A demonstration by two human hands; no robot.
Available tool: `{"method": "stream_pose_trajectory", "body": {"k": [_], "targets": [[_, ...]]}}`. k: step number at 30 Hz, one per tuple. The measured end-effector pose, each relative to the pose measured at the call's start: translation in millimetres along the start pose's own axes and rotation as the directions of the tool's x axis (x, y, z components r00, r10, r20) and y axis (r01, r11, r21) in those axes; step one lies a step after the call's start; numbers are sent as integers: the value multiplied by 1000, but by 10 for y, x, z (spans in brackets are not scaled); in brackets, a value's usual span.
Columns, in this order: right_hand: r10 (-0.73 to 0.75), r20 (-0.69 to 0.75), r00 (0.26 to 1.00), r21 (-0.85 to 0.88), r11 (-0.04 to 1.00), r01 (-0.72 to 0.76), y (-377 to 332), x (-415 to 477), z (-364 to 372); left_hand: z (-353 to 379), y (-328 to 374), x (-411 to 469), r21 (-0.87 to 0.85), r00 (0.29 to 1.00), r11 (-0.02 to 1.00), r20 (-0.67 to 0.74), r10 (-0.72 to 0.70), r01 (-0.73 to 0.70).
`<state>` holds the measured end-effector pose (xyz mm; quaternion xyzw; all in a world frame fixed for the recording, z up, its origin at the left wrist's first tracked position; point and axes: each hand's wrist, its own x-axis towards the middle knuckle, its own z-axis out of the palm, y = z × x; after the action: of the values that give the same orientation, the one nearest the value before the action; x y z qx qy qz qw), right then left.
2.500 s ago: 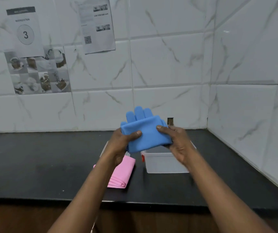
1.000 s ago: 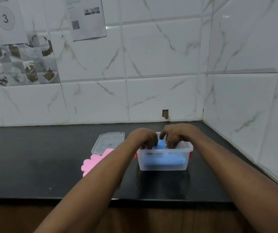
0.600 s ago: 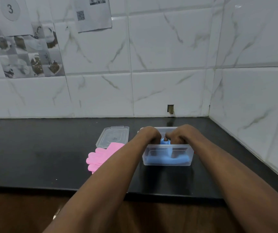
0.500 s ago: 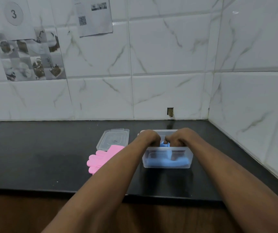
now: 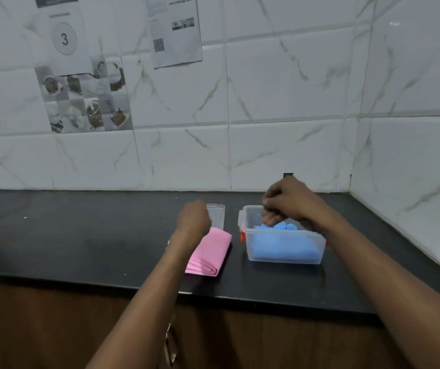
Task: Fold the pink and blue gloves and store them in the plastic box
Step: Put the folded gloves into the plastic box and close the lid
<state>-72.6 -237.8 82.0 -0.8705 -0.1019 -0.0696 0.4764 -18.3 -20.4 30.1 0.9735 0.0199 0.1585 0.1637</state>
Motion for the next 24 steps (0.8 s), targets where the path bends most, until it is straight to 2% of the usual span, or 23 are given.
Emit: {"method": "stream_pose_trajectory", "body": {"k": [2,4,5,8,12,16,20,24], "targets": [[26,112,993,86,996,-36,-71,-130,311,121,-269,-57,26,998,999,40,-43,42],[118,219,969,3,993,-122,-16,-200,699,272,-436,-119,-21,995,997,69,-77,78],[164,229,959,-41,986,-159,34,-207,888,335,-493,-157,-61,993,993,70,-96,100],[203,92,975,-80,977,-196,200,-101,1350,473,-623,-238,-214,987,964,53,-149,157],[309,-41,950,178,938,-298,253,158,1618,529,-714,-316,-354,983,917,57,-174,183],[395,-21,918,392,848,-356,283,252,1758,552,-778,-397,-475,984,863,30,-177,170],[440,80,894,544,733,-409,310,250,1763,592,-818,-472,-557,989,827,-68,-134,74],[380,44,924,527,776,-345,274,212,1749,582,-790,-563,-673,955,738,-249,-160,-52]]}}
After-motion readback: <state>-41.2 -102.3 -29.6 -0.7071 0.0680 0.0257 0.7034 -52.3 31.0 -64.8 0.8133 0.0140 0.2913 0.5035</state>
